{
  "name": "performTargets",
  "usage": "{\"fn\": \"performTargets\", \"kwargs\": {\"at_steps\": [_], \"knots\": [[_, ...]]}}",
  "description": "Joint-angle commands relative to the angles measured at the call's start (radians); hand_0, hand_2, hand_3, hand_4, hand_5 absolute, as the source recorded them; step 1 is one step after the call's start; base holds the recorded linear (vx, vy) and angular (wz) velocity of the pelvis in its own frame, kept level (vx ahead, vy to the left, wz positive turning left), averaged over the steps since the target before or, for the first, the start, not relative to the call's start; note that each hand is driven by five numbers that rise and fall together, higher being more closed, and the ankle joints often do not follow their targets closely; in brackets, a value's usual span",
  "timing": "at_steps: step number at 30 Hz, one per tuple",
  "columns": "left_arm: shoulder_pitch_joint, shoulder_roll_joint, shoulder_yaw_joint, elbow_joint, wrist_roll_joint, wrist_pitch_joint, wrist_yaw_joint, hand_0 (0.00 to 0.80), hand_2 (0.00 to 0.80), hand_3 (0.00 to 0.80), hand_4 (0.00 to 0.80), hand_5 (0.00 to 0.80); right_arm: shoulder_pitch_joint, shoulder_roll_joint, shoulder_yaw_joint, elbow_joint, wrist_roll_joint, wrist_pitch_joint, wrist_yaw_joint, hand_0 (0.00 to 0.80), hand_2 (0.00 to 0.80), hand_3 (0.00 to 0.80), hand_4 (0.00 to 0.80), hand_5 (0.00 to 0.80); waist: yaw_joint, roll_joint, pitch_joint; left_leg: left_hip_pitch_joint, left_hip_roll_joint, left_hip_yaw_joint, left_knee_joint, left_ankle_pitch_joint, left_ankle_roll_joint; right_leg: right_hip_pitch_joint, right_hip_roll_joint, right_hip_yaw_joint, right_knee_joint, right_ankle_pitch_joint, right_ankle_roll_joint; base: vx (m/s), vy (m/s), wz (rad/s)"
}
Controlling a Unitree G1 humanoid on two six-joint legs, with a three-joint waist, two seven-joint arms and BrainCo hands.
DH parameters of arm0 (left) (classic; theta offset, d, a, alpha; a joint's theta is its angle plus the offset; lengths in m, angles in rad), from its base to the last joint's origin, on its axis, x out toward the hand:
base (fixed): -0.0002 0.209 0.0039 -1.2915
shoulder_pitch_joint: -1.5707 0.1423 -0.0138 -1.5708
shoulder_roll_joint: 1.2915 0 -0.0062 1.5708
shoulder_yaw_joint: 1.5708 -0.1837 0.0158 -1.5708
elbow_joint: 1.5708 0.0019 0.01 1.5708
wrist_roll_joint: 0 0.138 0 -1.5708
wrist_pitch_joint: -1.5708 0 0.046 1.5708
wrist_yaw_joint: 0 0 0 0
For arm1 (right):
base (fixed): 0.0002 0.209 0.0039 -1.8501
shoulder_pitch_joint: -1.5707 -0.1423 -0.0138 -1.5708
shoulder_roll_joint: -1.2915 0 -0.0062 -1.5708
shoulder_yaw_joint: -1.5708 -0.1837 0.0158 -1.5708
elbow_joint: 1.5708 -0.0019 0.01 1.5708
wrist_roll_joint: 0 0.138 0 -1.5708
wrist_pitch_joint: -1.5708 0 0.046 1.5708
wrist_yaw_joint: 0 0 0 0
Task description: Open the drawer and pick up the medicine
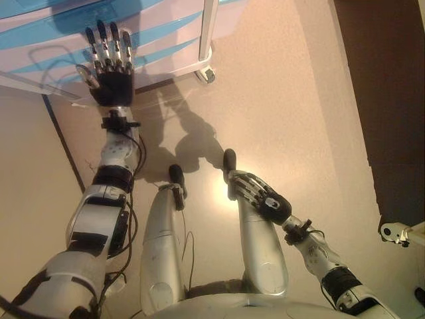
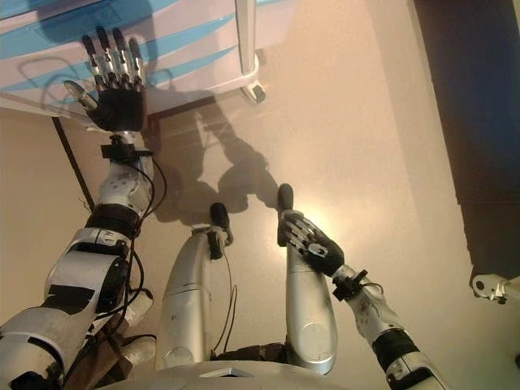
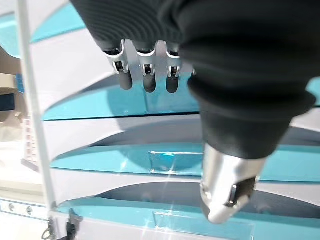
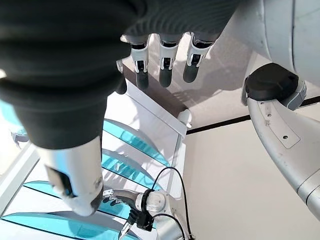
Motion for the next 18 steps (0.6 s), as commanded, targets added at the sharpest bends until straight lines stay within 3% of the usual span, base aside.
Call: {"fn": "performTargets", "kwargs": {"at_steps": [1,18], "knots": [[-0.032,0.033,0.007,-0.064,-0.027,-0.028,-0.009,0.0,0.0,0.0,0.0,0.0,0.125,-0.03,0.089,0.055,-0.013,0.03,0.025,0.0,0.0,0.0,0.0,0.0,0.006,0.041,-0.022,0.056,-0.064,0.019,-0.223,0.025,0.03,-0.012,0.091,-0.028,0.143,-0.132,-0.034,0.0,0.0,0.0],[-0.084,0.091,-0.003,-0.03,0.001,-0.052,0.026,0.0,0.0,0.0,0.0,0.0,0.12,-0.041,0.071,0.1,-0.012,0.021,0.055,0.0,0.0,0.0,0.0,0.0,-0.001,0.049,-0.022,0.057,-0.066,0.033,-0.224,0.022,0.029,-0.009,0.081,-0.027,0.105,-0.106,-0.028,0.003,0.008,0.0]]}}
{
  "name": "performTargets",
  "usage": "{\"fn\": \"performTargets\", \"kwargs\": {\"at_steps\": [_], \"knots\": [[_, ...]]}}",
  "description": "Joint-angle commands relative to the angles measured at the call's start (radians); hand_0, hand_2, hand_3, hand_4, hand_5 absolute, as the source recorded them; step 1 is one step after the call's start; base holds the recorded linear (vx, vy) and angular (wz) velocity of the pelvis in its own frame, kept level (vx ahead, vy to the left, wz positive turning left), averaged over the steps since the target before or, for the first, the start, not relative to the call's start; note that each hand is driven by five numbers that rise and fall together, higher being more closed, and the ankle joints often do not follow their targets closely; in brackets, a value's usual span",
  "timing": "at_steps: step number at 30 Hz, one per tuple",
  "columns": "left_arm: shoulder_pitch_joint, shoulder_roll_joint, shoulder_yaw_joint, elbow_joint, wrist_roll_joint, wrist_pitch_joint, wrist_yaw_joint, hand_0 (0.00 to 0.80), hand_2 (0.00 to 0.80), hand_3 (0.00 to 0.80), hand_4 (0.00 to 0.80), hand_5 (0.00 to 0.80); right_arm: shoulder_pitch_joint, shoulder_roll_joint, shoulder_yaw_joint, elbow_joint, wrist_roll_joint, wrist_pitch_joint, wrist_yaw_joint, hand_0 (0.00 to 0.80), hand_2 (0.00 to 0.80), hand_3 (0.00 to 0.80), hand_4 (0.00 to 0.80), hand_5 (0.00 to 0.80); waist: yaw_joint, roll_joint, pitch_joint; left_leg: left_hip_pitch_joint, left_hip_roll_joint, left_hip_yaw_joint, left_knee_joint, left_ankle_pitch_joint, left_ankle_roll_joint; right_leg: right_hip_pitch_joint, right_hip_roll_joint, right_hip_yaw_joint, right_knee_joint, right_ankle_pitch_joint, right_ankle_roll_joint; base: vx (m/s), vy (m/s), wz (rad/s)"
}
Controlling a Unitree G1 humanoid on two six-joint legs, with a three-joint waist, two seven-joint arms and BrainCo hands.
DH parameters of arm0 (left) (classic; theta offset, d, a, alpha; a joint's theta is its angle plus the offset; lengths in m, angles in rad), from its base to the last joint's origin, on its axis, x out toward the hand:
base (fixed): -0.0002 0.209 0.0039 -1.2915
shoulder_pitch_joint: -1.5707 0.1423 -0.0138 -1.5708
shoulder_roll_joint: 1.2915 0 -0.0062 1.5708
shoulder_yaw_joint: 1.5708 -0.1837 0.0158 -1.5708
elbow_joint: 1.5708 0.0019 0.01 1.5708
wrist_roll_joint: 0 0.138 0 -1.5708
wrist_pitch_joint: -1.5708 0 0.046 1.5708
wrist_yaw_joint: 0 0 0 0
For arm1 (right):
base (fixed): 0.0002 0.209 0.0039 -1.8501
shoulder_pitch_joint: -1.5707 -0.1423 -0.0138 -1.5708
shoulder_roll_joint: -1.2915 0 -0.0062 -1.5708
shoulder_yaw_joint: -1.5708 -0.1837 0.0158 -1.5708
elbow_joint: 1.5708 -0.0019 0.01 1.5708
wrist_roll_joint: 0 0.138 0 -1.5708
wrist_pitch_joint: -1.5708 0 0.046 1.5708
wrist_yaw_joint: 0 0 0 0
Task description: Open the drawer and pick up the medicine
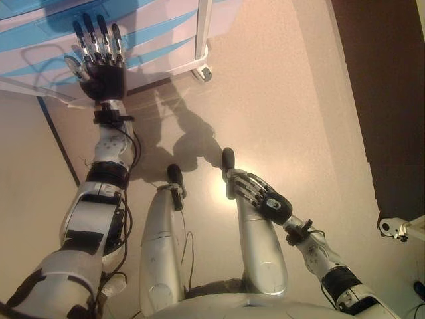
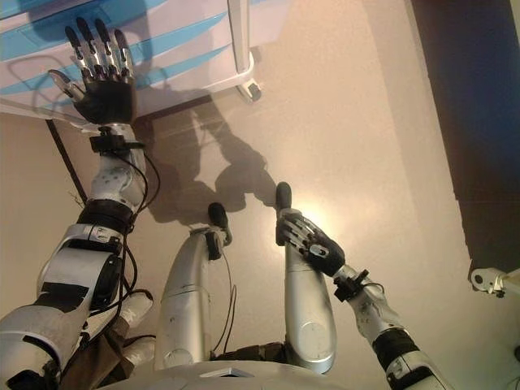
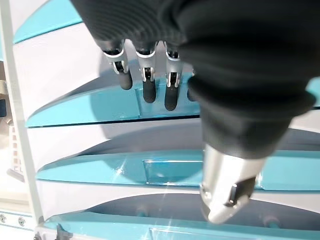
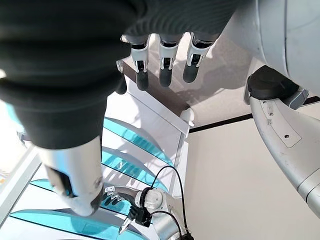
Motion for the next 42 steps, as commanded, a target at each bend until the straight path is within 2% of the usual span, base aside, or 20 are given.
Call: {"fn": "performTargets", "kwargs": {"at_steps": [1,7,21,29,42], "knots": [[-0.06,0.043,0.013,-0.029,0.057,-0.017,-0.013,0.0,0.0,0.0,0.0,0.0,0.125,-0.042,0.075,0.073,-0.015,0.039,0.01,0.0,0.0,0.0,0.0,0.0,0.017,0.05,-0.022,0.061,-0.066,0.032,-0.223,0.022,0.029,-0.004,0.081,-0.027,0.109,-0.107,-0.028,0.0,0.0,0.0],[-0.033,0.018,-0.003,0.008,0.092,0.034,0.031,0.0,0.0,0.0,0.0,0.0,0.121,-0.038,0.079,0.069,-0.017,0.051,0.005,0.0,0.0,0.0,0.0,0.0,0.018,0.052,-0.022,0.064,-0.07,0.031,-0.225,0.024,0.029,0.0,0.081,-0.029,0.107,-0.106,-0.025,0.0,-0.005,0.0],[0.022,-0.038,-0.007,0.097,0.083,0.083,0.012,0.0,0.0,0.0,0.0,0.0,0.107,-0.024,0.118,0.049,0.003,0.071,-0.005,0.0,0.0,0.0,0.0,0.0,0.017,0.031,-0.022,0.076,-0.059,0.026,-0.232,0.025,0.024,0.017,0.099,-0.034,0.114,-0.111,-0.024,-0.003,-0.049,0.0],[-0.005,-0.02,0.009,0.101,0.026,0.065,0.004,0.0,0.0,0.0,0.0,0.0,0.118,-0.027,0.123,0.049,0.009,0.063,0.0,0.0,0.0,0.0,0.0,0.0,0.01,0.033,-0.022,0.08,-0.059,0.026,-0.229,0.022,0.024,0.015,0.102,-0.027,0.12,-0.116,-0.027,0.0,0.0,0.0],[-0.084,-0.001,0.044,-0.002,-0.01,-0.009,0.012,0.0,0.0,0.0,0.0,0.0,0.119,-0.035,0.116,0.073,0.007,0.052,0.013,0.0,0.0,0.0,0.0,0.0,0.007,0.032,-0.022,0.079,-0.062,0.031,-0.227,0.015,0.028,0.013,0.098,-0.02,0.102,-0.11,-0.03,0.005,0.01,-0.01]]}}
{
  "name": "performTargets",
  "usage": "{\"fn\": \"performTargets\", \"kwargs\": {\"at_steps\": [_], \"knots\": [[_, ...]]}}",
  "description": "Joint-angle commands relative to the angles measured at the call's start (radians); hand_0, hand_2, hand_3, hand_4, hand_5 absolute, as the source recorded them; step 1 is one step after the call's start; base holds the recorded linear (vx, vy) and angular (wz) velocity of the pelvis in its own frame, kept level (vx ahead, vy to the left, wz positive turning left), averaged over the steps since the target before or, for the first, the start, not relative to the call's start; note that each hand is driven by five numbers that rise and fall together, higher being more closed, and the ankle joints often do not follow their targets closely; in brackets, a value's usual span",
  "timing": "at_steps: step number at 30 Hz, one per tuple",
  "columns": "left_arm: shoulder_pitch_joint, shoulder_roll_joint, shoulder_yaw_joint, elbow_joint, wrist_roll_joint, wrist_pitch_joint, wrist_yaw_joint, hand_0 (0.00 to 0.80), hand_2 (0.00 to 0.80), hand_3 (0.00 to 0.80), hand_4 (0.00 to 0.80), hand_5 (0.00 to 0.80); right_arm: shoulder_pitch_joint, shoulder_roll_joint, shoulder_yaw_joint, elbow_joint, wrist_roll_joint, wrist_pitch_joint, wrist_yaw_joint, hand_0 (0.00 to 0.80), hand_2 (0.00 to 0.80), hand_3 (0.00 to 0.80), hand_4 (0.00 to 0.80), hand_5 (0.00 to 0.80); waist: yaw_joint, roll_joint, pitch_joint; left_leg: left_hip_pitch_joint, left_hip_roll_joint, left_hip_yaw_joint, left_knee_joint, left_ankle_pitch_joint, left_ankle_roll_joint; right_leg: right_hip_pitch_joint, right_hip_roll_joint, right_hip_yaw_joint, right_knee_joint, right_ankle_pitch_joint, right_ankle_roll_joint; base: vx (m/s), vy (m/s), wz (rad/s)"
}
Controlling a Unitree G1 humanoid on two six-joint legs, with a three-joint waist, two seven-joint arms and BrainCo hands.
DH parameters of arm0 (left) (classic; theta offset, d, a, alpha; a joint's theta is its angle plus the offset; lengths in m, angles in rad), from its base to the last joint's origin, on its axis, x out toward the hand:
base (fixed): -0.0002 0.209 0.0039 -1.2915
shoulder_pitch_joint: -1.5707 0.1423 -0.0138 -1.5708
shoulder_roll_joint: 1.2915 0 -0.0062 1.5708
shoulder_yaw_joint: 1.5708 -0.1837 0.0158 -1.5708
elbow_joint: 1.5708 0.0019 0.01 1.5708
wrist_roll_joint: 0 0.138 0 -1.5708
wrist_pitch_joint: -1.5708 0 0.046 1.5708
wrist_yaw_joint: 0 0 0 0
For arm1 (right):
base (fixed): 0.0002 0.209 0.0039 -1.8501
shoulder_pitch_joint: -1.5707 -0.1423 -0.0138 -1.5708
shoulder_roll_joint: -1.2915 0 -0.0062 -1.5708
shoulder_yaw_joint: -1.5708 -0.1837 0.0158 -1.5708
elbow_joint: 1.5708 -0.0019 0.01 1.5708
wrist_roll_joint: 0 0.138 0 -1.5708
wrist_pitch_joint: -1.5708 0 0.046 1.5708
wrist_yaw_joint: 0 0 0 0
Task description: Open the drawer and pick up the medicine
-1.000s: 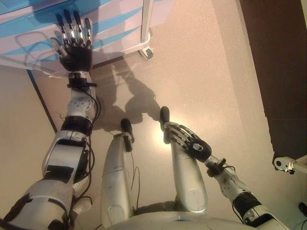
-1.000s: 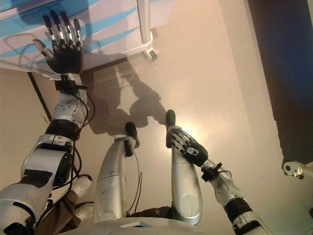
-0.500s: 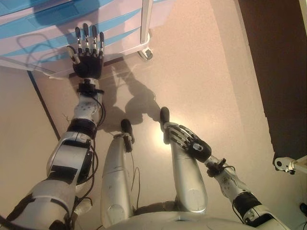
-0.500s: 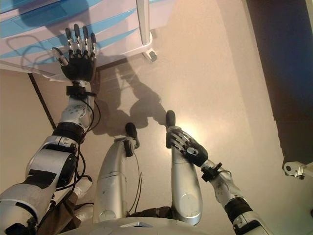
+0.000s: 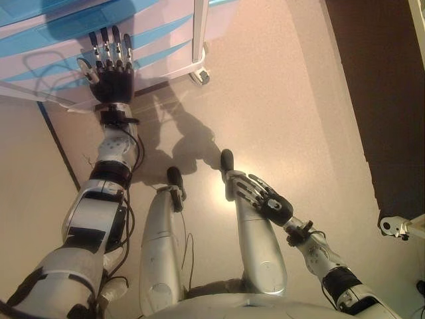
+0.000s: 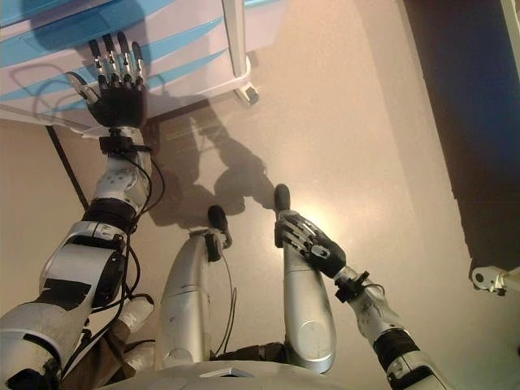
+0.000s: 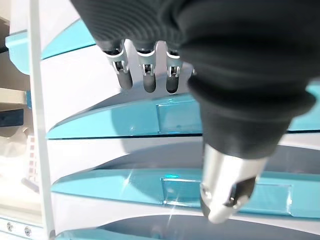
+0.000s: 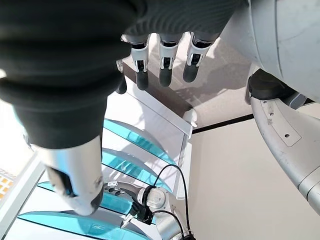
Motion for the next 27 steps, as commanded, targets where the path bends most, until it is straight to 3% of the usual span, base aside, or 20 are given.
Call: {"fn": "performTargets", "kwargs": {"at_steps": [1,12,22,23,24,27], "knots": [[-0.071,0.017,0.07,-0.082,-0.007,-0.044,-0.022,0.0,0.0,0.0,0.0,0.0,0.118,-0.032,0.107,0.061,-0.014,0.04,0.015,0.0,0.0,0.0,0.0,0.0,0.008,0.035,-0.021,0.059,-0.075,0.021,-0.228,0.02,0.035,-0.007,0.074,-0.045,0.12,-0.117,-0.031,0.0,0.0,0.0],[-0.116,0.046,0.077,-0.089,-0.007,-0.1,0.011,0.0,0.0,0.0,0.0,0.0,0.113,-0.041,0.1,0.085,-0.007,0.03,0.023,0.0,0.0,0.0,0.0,0.0,0.01,0.041,-0.021,0.061,-0.08,0.024,-0.23,0.024,0.032,0.001,0.067,-0.045,0.106,-0.121,-0.036,0.0,0.0,0.0],[-0.131,0.055,0.105,-0.171,-0.007,-0.176,-0.091,0.0,0.0,0.0,0.0,0.0,0.116,-0.049,0.091,0.105,0.003,0.015,0.037,0.0,0.0,0.0,0.0,0.0,0.019,0.046,-0.021,0.064,-0.084,0.017,-0.23,0.024,0.029,0.01,0.062,-0.047,0.094,-0.133,-0.044,0.0,0.0,0.0],[-0.132,0.056,0.104,-0.175,-0.007,-0.177,-0.103,0.185,0.185,0.185,0.185,0.185,0.116,-0.049,0.09,0.107,0.001,0.013,0.037,0.0,0.0,0.0,0.0,0.0,0.019,0.047,-0.021,0.064,-0.084,0.018,-0.23,0.024,0.028,0.01,0.061,-0.048,0.093,-0.133,-0.045,0.0,0.0,0.0],[-0.135,0.059,0.102,-0.178,-0.007,-0.181,-0.113,0.8,0.8,0.8,0.8,0.8,0.115,-0.05,0.087,0.11,-0.002,0.011,0.038,0.0,0.0,0.0,0.0,0.0,0.02,0.05,-0.021,0.065,-0.085,0.019,-0.231,0.025,0.028,0.012,0.06,-0.048,0.092,-0.134,-0.046,0.0,0.0,0.0],[-0.145,0.069,0.093,-0.182,-0.007,-0.188,-0.127,0.8,0.8,0.8,0.8,0.8,0.115,-0.052,0.082,0.115,-0.002,0.009,0.041,0.0,0.0,0.0,0.0,0.0,0.021,0.053,-0.021,0.071,-0.085,0.021,-0.234,0.026,0.024,0.019,0.055,-0.05,0.089,-0.137,-0.047,0.0,0.0,0.0]]}}
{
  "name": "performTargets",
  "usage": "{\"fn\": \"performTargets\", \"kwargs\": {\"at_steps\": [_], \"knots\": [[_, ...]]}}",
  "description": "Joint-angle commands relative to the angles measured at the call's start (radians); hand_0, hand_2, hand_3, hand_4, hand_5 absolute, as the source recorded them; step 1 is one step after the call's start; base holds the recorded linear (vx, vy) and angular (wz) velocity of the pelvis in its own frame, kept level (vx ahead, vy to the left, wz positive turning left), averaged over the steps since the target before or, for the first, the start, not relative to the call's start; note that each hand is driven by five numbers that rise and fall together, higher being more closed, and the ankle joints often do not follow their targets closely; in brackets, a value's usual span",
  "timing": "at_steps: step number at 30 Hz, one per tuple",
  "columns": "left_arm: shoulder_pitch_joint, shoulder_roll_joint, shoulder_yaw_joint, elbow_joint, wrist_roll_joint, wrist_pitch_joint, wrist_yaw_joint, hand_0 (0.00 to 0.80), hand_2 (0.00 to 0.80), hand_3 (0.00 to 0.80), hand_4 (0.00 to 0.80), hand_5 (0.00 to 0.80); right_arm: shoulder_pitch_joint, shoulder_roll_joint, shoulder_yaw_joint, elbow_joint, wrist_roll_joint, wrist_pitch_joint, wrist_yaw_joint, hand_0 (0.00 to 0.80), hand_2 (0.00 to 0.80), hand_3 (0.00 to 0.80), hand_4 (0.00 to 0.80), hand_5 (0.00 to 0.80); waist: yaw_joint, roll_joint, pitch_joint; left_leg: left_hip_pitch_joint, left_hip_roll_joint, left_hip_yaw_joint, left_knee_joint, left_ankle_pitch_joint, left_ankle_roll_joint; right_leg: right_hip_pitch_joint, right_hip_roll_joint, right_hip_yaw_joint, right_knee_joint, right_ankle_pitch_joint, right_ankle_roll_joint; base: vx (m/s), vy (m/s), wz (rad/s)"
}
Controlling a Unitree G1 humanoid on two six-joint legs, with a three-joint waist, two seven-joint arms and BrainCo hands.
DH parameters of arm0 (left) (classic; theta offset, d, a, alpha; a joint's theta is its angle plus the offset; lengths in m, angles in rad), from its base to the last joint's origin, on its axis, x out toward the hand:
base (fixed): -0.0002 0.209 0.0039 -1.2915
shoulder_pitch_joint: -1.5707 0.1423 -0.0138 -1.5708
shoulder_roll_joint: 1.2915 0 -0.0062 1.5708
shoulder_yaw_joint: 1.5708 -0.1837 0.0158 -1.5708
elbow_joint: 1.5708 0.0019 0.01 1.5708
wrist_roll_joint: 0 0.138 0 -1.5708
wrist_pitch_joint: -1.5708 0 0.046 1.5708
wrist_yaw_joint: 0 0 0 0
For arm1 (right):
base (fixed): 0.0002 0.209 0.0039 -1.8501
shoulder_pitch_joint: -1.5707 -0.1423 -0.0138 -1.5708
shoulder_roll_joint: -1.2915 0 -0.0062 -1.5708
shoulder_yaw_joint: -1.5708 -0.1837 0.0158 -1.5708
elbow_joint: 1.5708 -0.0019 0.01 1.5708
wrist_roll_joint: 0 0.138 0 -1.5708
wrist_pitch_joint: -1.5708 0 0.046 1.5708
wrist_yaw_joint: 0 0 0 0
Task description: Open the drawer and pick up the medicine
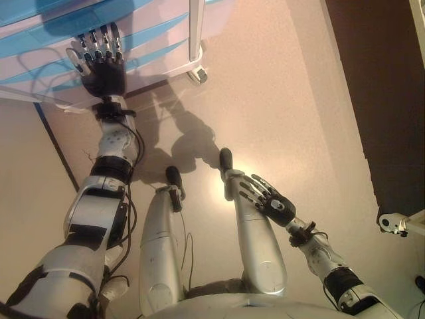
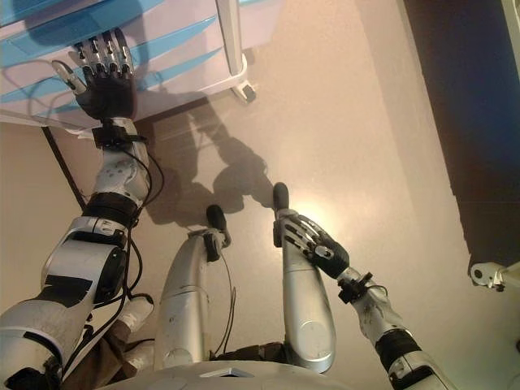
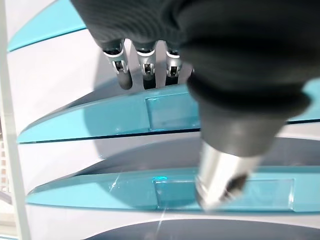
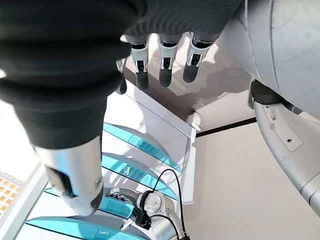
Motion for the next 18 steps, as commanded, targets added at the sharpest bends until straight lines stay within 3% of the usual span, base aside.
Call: {"fn": "performTargets", "kwargs": {"at_steps": [1,18], "knots": [[-0.119,0.08,0.067,-0.158,0.008,-0.074,-0.166,0.8,0.8,0.8,0.8,0.8,0.116,-0.044,0.084,0.088,-0.024,0.034,0.015,0.0,0.0,0.0,0.0,0.0,0.025,0.054,-0.022,0.072,-0.088,0.012,-0.219,0.024,0.021,0.032,0.051,-0.06,0.092,-0.14,-0.044,0.0,0.0,0.0],[-0.094,0.102,0.079,-0.081,0.008,-0.003,-0.18,0.8,0.8,0.8,0.8,0.8,0.108,-0.032,0.084,0.103,-0.033,0.028,0.017,0.0,0.0,0.0,0.0,0.0,0.043,0.048,-0.022,0.121,-0.077,0.003,-0.244,0.039,0.005,0.086,0.046,-0.083,0.095,-0.166,-0.051,-0.015,-0.016,0.01]]}}
